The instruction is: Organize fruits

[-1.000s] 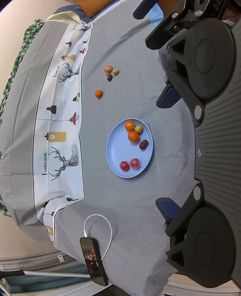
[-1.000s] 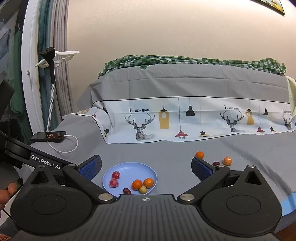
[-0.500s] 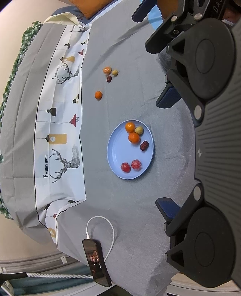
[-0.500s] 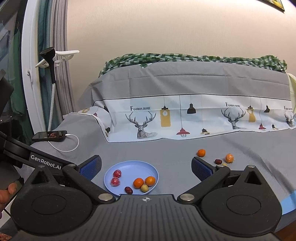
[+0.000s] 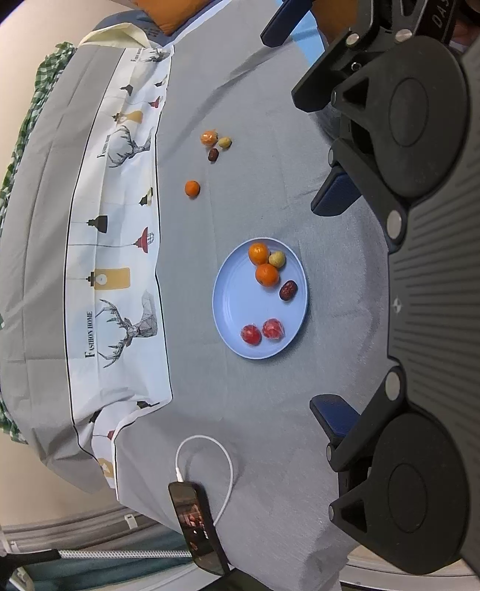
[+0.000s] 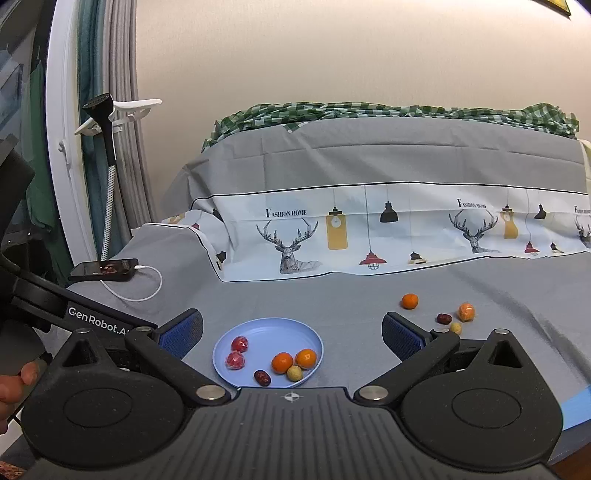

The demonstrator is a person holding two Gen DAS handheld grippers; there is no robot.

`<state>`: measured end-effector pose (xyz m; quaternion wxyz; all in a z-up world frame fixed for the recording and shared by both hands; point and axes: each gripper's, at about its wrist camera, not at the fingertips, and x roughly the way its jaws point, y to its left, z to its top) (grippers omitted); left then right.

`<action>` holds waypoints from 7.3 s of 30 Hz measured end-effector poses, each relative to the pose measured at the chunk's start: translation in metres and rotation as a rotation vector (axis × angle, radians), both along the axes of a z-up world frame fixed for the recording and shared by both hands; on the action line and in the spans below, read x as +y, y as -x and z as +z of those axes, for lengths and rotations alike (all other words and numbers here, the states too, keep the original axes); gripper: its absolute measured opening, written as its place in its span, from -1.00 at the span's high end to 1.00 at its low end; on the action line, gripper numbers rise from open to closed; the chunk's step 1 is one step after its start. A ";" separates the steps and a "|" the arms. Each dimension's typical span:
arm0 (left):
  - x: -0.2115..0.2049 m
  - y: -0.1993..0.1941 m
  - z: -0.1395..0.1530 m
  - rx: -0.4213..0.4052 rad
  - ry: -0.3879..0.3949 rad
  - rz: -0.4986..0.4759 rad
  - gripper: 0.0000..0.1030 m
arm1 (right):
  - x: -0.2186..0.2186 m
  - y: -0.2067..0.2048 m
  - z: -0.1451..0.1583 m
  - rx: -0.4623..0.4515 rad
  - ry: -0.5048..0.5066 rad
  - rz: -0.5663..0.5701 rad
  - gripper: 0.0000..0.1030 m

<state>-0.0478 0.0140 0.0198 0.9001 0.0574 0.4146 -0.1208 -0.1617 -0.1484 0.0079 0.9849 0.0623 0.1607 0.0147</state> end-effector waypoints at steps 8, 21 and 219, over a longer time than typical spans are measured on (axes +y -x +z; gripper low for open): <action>-0.007 -0.001 -0.002 0.005 -0.020 -0.010 -0.99 | -0.002 0.002 -0.002 -0.007 -0.014 0.009 -0.99; -0.033 -0.015 0.001 -0.008 -0.040 -0.029 -0.99 | -0.021 -0.002 -0.005 -0.009 -0.064 -0.010 -0.99; -0.017 -0.228 -0.131 0.138 -0.034 -0.029 0.27 | 0.041 -0.256 -0.129 0.442 0.148 0.131 0.49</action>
